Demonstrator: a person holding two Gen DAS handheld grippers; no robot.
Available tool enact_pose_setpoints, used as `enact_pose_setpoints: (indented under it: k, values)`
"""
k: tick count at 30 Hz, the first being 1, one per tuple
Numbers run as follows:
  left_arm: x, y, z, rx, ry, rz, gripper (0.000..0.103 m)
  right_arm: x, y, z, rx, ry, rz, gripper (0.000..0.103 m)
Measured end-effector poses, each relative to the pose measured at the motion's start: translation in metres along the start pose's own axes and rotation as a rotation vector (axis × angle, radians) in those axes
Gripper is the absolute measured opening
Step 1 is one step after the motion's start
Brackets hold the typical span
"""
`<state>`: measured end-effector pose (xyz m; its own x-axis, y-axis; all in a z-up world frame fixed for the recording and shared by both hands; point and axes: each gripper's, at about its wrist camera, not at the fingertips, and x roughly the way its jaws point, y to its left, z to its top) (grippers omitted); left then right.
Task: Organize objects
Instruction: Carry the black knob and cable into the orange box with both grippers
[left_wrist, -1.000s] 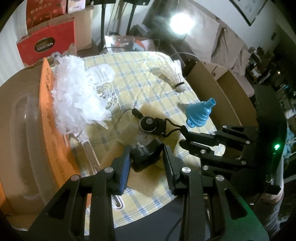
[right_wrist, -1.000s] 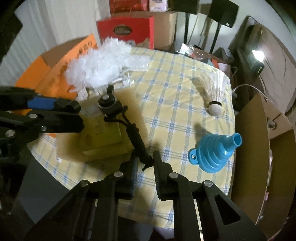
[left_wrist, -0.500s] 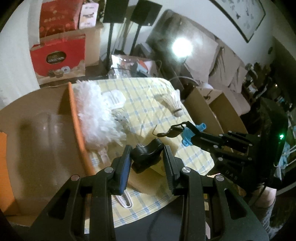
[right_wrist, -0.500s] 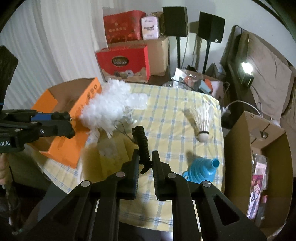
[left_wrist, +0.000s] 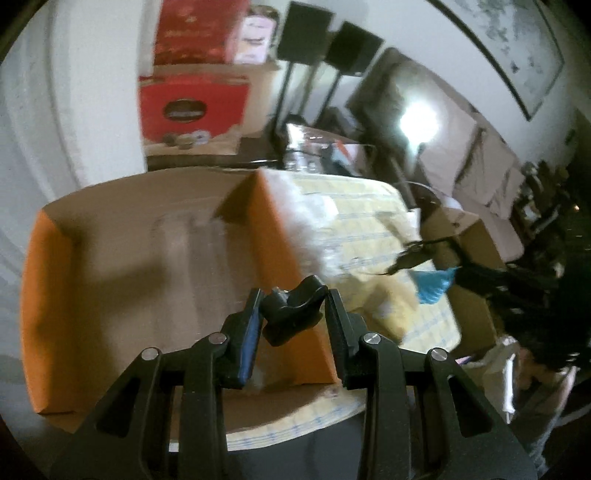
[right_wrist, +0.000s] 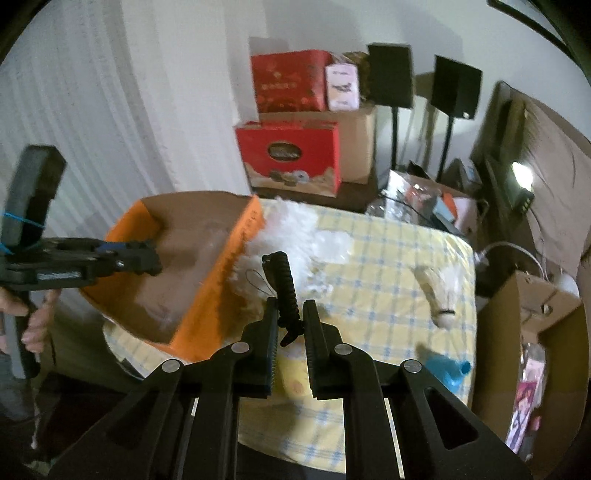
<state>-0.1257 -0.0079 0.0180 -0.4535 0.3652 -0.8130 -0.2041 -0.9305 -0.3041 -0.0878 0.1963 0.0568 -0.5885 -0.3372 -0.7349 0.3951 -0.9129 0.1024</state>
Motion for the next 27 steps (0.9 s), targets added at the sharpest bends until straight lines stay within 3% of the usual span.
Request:
enact_pose_setpoints:
  k: [11, 19, 27]
  values:
    - [0.033, 0.057, -0.013, -0.102, 0.090, 0.040, 0.031, 0.014, 0.060, 0.034, -0.073, -0.015, 0.071, 0.012]
    - [0.054, 0.063, -0.023, -0.092, 0.145, 0.053, 0.031, 0.051, 0.087, 0.052, -0.079, 0.025, 0.127, 0.012]
    - [0.054, 0.063, -0.025, -0.080, 0.139, 0.078, 0.034, 0.093, 0.098, 0.060, -0.074, 0.075, 0.129, 0.012]
